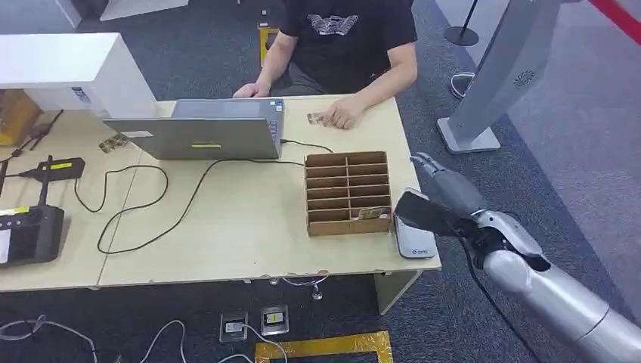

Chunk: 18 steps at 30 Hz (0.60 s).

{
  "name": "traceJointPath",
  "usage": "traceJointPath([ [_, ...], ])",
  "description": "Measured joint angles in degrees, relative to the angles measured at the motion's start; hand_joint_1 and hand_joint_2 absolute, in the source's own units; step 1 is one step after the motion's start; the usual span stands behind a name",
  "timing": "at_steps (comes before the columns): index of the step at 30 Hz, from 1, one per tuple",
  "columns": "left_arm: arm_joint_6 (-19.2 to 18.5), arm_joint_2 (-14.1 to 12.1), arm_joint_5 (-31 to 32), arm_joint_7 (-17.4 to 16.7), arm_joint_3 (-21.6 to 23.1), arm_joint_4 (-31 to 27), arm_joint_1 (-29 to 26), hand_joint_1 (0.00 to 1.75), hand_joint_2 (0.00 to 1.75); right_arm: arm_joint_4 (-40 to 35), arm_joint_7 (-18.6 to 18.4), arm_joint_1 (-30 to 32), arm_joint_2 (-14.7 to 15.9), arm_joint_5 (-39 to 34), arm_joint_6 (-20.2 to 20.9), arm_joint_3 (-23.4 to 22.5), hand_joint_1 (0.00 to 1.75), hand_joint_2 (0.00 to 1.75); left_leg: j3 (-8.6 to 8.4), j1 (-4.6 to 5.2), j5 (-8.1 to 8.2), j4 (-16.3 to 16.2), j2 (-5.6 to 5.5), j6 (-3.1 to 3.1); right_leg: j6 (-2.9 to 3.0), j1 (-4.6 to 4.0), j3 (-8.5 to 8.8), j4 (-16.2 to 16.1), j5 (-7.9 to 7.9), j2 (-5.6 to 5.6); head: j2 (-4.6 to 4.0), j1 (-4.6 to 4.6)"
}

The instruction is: Pass the card to the sensor for recognition and then transmit it.

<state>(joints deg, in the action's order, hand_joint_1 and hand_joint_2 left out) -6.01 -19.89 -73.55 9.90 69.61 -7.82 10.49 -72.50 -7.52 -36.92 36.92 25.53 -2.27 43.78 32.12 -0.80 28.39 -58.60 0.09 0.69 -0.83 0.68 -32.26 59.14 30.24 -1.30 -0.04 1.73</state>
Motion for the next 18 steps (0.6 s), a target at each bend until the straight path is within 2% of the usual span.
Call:
traceJointPath([
  [2, 0.00, 0.15, -0.88, -0.04, -0.15, 0.00, 0.00, 0.00, 0.00, -1.14, 0.09, 0.65, 0.61, 1.88, -1.29, 0.81, 0.00, 1.75, 0.00, 0.00, 0.00, 0.00, 0.00, 0.00, 0.00, 0.00, 0.00, 0.00, 0.00, 0.00, 0.00, -0.02],
  [6, 0.00, 0.74, -1.05, -0.22, -1.11, 0.00, -0.08, 0.00, 0.00, -1.81, 0.72, 3.61, 0.79, 7.73, -7.69, 2.07, 0.00, 1.75, 0.00, 0.00, 0.00, 0.00, -0.01, 0.00, 0.00, 0.00, 0.03, -0.01, 0.00, -0.02, 0.00, 0.00],
  [9, 0.00, 1.05, -0.79, -0.20, -1.24, 0.00, -0.08, 0.00, 0.00, -1.81, 0.98, 6.04, 0.31, 11.69, -10.80, 3.06, 0.00, 1.75, 0.03, 0.00, 0.00, 0.00, -0.01, 0.00, 0.00, 0.00, 0.02, 0.00, 0.00, -0.01, 0.00, -0.02],
  [18, 0.00, 1.42, -0.46, -0.22, -1.38, 0.00, -0.06, 0.00, 0.00, -1.77, 0.15, 8.31, -1.05, 13.95, -10.97, 5.44, 0.00, 1.75, 0.00, -0.01, 0.00, 0.01, -0.01, 0.00, 0.00, -0.01, 0.02, 0.00, 0.00, -0.01, 0.00, 0.00],
])
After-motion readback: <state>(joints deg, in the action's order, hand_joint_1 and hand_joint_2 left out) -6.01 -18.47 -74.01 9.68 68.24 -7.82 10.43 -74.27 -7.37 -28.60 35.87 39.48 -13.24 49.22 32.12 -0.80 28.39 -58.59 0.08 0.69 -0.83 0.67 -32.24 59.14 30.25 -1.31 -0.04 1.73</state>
